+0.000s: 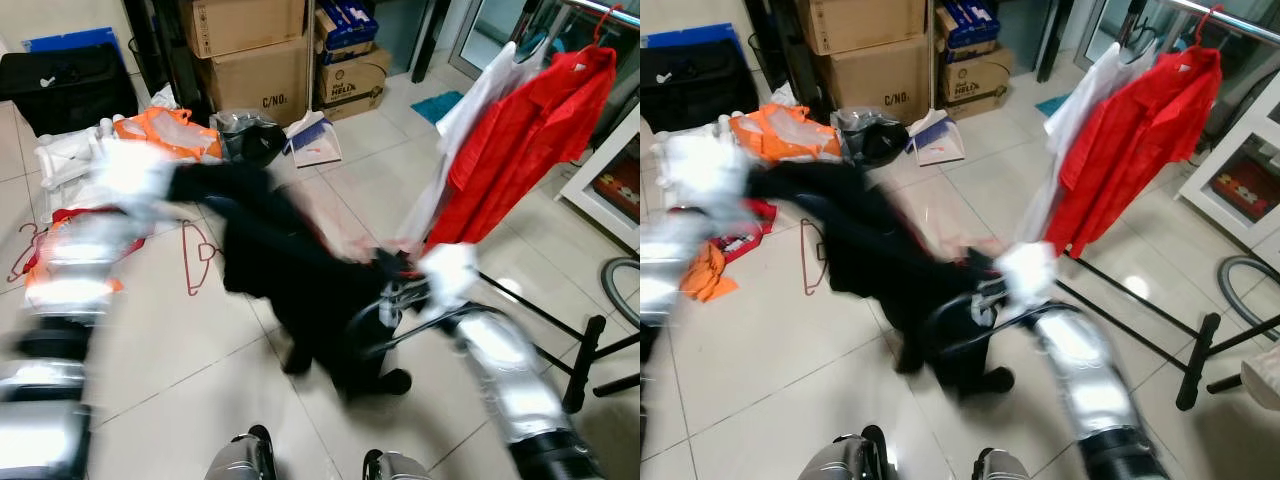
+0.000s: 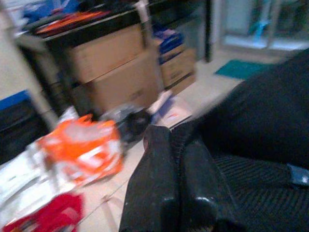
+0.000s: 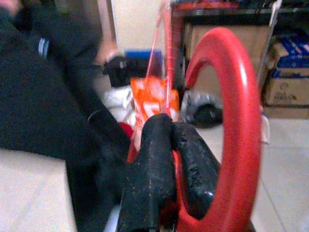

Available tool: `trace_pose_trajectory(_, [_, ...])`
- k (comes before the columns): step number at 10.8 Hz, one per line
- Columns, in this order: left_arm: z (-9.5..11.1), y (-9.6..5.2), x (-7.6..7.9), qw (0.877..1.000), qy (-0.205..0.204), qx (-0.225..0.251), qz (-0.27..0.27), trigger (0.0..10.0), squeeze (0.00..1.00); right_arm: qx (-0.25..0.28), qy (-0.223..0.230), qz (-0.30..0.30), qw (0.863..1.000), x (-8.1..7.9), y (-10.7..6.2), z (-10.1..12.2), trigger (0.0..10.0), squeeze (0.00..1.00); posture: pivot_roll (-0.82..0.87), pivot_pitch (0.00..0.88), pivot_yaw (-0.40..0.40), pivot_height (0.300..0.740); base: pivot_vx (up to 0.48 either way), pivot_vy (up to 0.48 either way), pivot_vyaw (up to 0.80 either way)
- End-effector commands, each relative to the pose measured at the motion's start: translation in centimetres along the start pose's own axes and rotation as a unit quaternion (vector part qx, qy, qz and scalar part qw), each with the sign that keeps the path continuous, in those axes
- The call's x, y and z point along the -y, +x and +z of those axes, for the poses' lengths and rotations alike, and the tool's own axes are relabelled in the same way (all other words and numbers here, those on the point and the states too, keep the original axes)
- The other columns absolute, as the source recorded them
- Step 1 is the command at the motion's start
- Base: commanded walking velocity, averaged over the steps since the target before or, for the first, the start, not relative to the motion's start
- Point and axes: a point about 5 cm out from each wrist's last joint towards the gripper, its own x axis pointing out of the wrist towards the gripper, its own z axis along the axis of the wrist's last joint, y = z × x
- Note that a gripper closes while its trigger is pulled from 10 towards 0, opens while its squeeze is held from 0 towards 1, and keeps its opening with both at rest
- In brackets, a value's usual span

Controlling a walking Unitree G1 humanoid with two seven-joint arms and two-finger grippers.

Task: Hang hanger

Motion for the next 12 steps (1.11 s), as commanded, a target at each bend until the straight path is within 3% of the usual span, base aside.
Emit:
trace_pose_trajectory(1, [-0.6, -1.9, -4.0, 0.995, 0.012, -0.016, 0.094, 0.0, 0.00, 0.003, 0.023, -0.057, 0.998, 2.8, -2.0, 0.5, 0.0, 0.00, -0.16, 0.147, -0.018, 0.740, 0.000, 0.000, 0.00])
trace_pose_trajectory(3, [-1.0, -3.2, -6.4, 0.990, 0.011, -0.026, 0.141, 0.0, 0.00, 0.014, 0.041, -0.050, 0.998, 3.1, -1.9, 1.1, 0.0, 0.00, -0.15, 0.151, -0.021, 0.740, 0.000, 0.000, 0.00])
trace_pose_trajectory(4, [-1.7, -3.3, -6.0, 0.990, 0.009, -0.033, 0.135, 0.0, 0.00, 0.019, 0.047, -0.048, 0.998, 3.0, -1.7, 1.3, 0.0, 0.00, -0.14, 0.150, -0.023, 0.740, 0.000, 0.000, 0.00])
trace_pose_trajectory(5, [-2.6, -2.6, -3.9, 0.995, 0.002, -0.031, 0.094, 0.0, 0.00, 0.024, 0.050, -0.046, 0.997, 2.7, -1.1, 1.7, 0.0, 0.00, -0.14, 0.148, -0.024, 0.740, 0.000, 0.000, 0.00])
trace_pose_trajectory(6, [-3.4, -1.3, 0.7, 1.000, -0.016, -0.017, 0.003, 0.0, 0.00, 0.032, 0.046, -0.055, 0.997, 2.3, 0.0, 2.1, 0.0, 0.00, -0.14, 0.145, -0.024, 0.740, 0.000, 0.000, 0.00])
trace_pose_trajectory(7, [-4.3, -0.4, 5.0, 0.997, -0.024, -0.020, -0.071, 0.0, 0.00, 0.055, 0.051, -0.064, 0.995, 1.8, 1.3, 3.1, 0.0, 0.00, -0.14, 0.143, -0.023, 0.740, 0.000, 0.000, 0.00])
trace_pose_trajectory(8, [-4.9, 0.0, 7.9, 0.992, -0.024, -0.030, -0.117, 0.0, 0.00, 0.074, 0.058, -0.056, 0.994, 1.1, 2.3, 3.9, 0.0, 0.00, -0.14, 0.143, -0.023, 0.740, 0.000, 0.000, 0.00])
trace_pose_trajectory(9, [-5.4, 0.9, 11.7, 0.985, -0.014, -0.046, -0.166, 0.0, 0.00, 0.101, 0.071, -0.018, 0.992, -1.0, 4.6, 5.3, 0.0, 0.00, -0.15, 0.137, -0.022, 0.740, 0.000, 0.000, 0.00])
trace_pose_trajectory(11, [-4.3, 2.1, 13.5, 0.983, -0.011, -0.036, -0.180, 0.0, 0.00, 0.115, 0.076, 0.031, 0.990, -3.5, 6.4, 6.2, 0.0, 0.00, -0.15, 0.129, -0.020, 0.740, 0.000, 0.000, 0.00])
trace_pose_trajectory(12, [-3.8, 2.4, 13.5, 0.983, -0.009, -0.028, -0.179, 0.0, 0.00, 0.112, 0.069, 0.035, 0.991, -3.7, 6.4, 6.2, 0.0, 0.00, -0.16, 0.127, -0.017, 0.740, 0.000, 0.000, 0.00])
